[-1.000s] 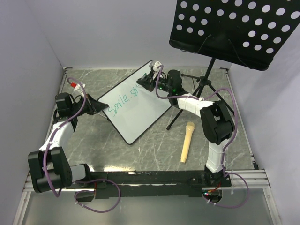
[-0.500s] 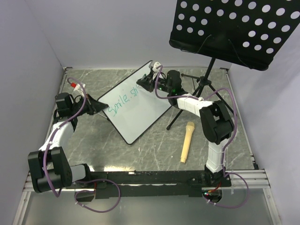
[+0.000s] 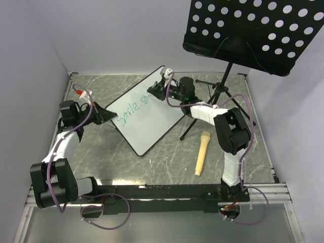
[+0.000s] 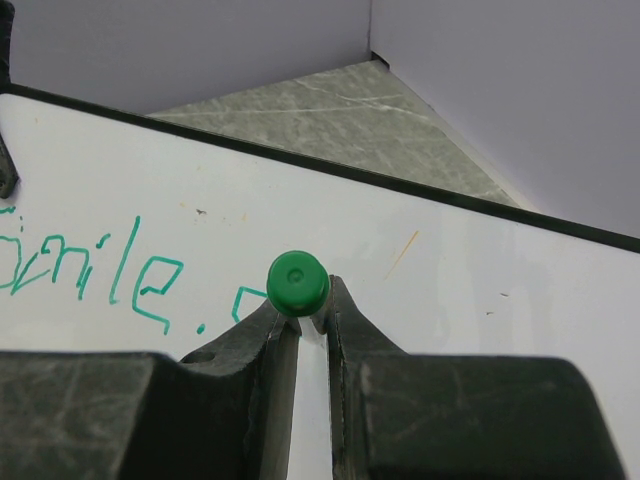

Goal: Write a sentence on the whiteboard
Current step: Pick up the sentence from the whiteboard.

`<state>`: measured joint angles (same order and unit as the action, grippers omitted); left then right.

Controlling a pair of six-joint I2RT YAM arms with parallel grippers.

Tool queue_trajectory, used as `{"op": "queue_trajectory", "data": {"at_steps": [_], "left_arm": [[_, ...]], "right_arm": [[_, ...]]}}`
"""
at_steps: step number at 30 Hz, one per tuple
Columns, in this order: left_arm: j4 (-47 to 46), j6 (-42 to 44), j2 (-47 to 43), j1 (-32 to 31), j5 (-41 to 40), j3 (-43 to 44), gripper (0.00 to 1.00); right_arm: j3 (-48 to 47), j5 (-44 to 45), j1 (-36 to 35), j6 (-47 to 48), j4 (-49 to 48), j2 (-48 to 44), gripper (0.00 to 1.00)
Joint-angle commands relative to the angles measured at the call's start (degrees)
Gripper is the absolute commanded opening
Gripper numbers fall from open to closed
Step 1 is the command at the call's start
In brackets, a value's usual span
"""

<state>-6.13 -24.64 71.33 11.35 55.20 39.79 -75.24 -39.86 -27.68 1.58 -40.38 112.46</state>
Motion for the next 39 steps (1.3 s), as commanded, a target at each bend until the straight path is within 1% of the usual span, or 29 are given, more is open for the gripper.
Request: {"op": "queue_trajectory", "data": {"at_steps": [1, 17, 22, 26, 31, 39], "left_arm": [[2.9, 16.2, 1.2, -0.9, -9.0, -0.7, 0.01], [2.9, 15.7, 1.2, -1.0, -10.4, -0.8, 0.01], [3.0, 16.0, 1.0, -0.9, -10.0, -0.9, 0.01], [3.2, 16.4, 1.0, -0.9, -9.8, -0.9, 0.01], [3.2, 16.5, 1.2, -0.9, -9.6, -0.8, 0.01], [3.3, 16.5, 1.4, -1.0, -9.2, -0.6, 0.01]], "right_arm": [[1.9, 0.2, -0.4, 1.2, -2.1, -1.0, 0.00], [7.0, 0.2, -0.4, 0.8, -3.9, -4.5, 0.00], [5.5, 0.3, -0.1, 0.4, -4.1, -5.0, 0.00], [2.6, 0.4, 0.3, 0.3, -3.5, -4.7, 0.00], [-0.7, 0.4, 0.5, 0.3, -2.4, -3.2, 0.00], [-2.8, 0.5, 0.9, 0.5, -1.4, -1.2, 0.00]]}}
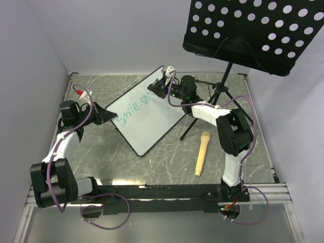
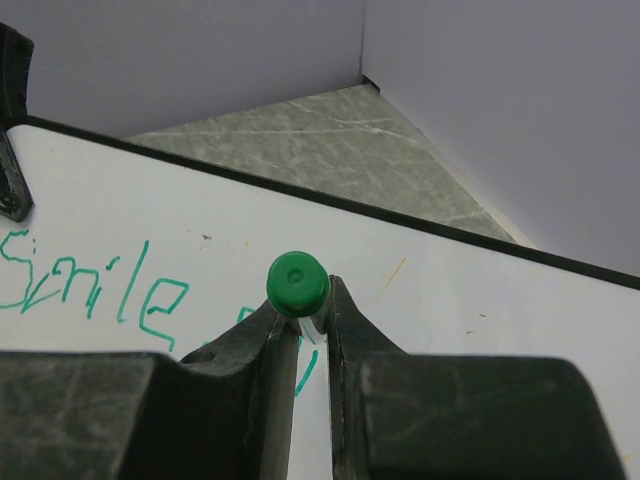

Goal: Write a sentence on the whiteboard
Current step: Pick up the sentence from the whiteboard.

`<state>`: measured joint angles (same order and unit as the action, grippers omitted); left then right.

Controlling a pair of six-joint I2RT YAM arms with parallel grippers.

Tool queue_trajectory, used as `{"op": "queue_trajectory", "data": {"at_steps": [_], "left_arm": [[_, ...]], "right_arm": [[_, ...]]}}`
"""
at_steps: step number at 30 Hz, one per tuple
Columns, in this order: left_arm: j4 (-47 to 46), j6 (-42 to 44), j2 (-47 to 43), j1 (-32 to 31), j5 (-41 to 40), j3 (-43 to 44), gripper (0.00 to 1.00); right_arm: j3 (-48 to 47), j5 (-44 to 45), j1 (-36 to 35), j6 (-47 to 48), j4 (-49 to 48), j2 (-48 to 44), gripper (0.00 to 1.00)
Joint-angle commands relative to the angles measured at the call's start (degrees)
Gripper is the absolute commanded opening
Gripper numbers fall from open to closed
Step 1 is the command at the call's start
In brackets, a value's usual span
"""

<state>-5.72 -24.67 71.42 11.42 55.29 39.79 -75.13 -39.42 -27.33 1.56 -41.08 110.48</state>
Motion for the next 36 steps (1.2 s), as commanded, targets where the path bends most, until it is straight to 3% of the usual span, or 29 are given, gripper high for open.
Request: {"op": "queue_trajectory", "data": {"at_steps": [1, 19, 36], "left_arm": [[2.8, 16.5, 1.3, -1.0, -9.3, -0.6, 0.01], [2.9, 16.8, 1.2, -1.0, -9.1, -0.7, 0.01], [2.6, 16.1, 1.4, -1.0, -11.1, -0.5, 0.01]], "right_arm": [[-3.3, 0.2, 0.6, 0.6, -0.4, 1.2, 0.00], [-4.2, 0.2, 1.1, 1.3, 0.8, 3.4, 0.00], [3.2, 0.0, 1.0, 0.9, -2.9, -0.2, 0.00]]}}
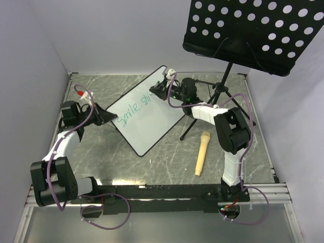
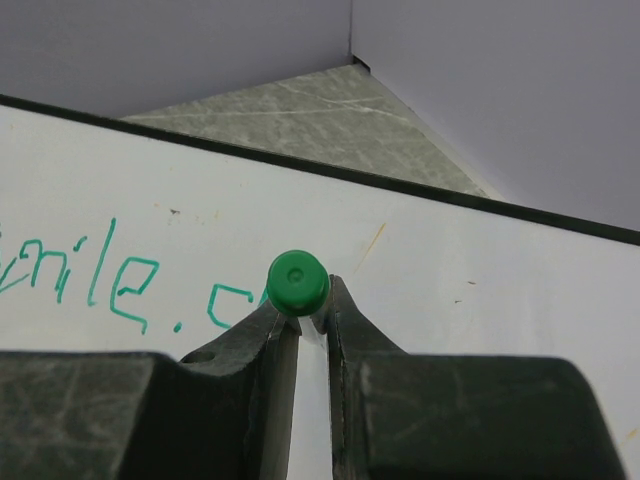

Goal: Write a sentence on the whiteboard
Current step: Pick up the sentence from the whiteboard.

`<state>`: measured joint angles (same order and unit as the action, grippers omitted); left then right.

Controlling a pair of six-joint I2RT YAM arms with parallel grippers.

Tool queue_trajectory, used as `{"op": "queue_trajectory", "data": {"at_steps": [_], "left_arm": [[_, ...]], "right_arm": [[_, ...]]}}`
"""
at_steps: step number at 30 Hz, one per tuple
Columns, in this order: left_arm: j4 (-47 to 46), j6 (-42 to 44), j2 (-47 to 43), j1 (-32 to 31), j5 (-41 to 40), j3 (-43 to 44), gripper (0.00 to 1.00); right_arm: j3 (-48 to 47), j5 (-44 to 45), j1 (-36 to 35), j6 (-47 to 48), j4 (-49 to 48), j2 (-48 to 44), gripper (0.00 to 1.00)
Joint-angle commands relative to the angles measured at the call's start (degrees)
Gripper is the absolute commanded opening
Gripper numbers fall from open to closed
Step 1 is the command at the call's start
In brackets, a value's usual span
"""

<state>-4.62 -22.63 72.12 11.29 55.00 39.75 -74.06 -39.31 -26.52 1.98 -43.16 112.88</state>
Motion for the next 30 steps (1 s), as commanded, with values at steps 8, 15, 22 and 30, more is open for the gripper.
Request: {"op": "queue_trajectory", "data": {"at_steps": [8, 15, 22, 30], "left_arm": [[1.4, 13.8, 0.8, -0.8, -11.0, -0.5, 0.01], [1.4, 14.0, 0.7, -0.8, -11.0, -0.4, 0.01], [1.9, 14.5, 0.4, -0.9, -10.5, -0.5, 0.01], [1.9, 14.5, 0.7, -0.8, -10.3, -0.3, 0.01]], "right_arm": [[4.6, -0.6, 0.1, -0.1, -1.9, -3.7, 0.00], [5.0, -0.3, 0.2, 0.0, -2.1, -4.3, 0.00], [1.1, -0.2, 0.2, -0.3, -0.8, -2.8, 0.00], [-2.4, 0.4, 0.2, 0.2, 0.8, -1.8, 0.00]]}}
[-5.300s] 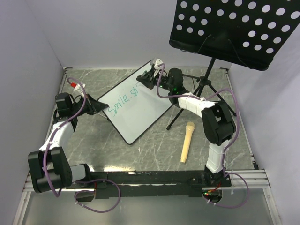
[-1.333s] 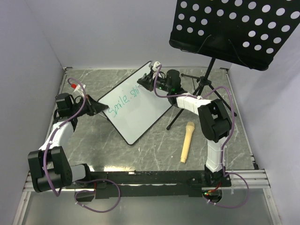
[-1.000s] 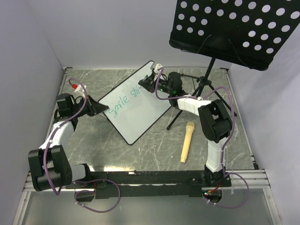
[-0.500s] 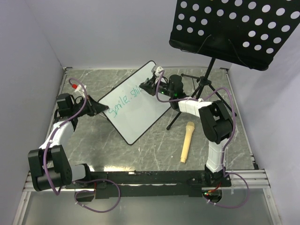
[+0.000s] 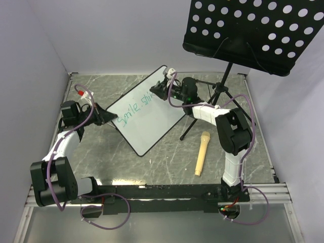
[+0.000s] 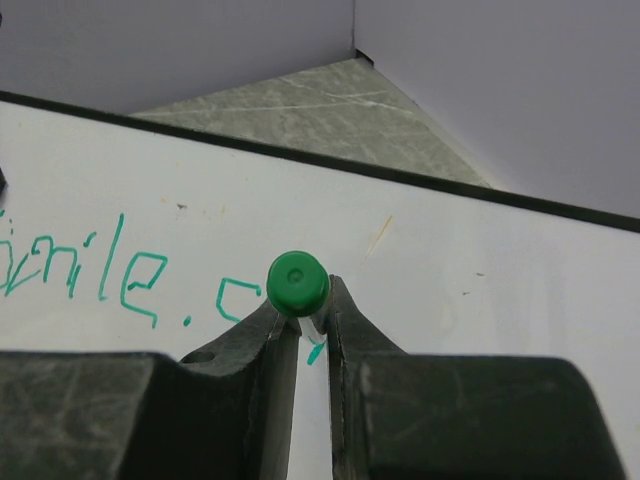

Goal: Write a sentence on the whiteboard
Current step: Pick up the sentence from the whiteboard.

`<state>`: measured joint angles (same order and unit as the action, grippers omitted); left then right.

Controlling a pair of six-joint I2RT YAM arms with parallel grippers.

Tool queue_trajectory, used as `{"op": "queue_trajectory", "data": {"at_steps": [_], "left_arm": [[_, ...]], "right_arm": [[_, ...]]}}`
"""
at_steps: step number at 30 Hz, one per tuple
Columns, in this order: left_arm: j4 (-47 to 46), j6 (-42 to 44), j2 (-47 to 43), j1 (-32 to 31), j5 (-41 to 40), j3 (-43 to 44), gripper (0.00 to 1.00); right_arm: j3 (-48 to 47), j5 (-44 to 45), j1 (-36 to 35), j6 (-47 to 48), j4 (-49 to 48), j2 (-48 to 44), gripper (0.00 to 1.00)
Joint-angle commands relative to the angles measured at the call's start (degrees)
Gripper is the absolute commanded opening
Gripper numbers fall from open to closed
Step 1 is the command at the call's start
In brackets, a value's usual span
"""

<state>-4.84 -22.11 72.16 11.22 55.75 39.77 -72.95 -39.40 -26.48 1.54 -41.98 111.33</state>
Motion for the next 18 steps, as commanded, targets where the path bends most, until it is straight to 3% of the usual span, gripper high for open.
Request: {"op": "queue_trajectory", "data": {"at_steps": [1, 18], "left_arm": [[2.2, 14.0, 0.6, -0.8, -11.1, -0.3, 0.01], [2.3, 14.1, 0.7, -0.8, -10.9, -0.4, 0.01]], "right_arm": [[-3.6, 0.5, 0.1, 0.7, -0.3, -0.1, 0.00], [-5.1, 1.4, 1.3, 0.5, 0.9, 1.9, 0.00]]}}
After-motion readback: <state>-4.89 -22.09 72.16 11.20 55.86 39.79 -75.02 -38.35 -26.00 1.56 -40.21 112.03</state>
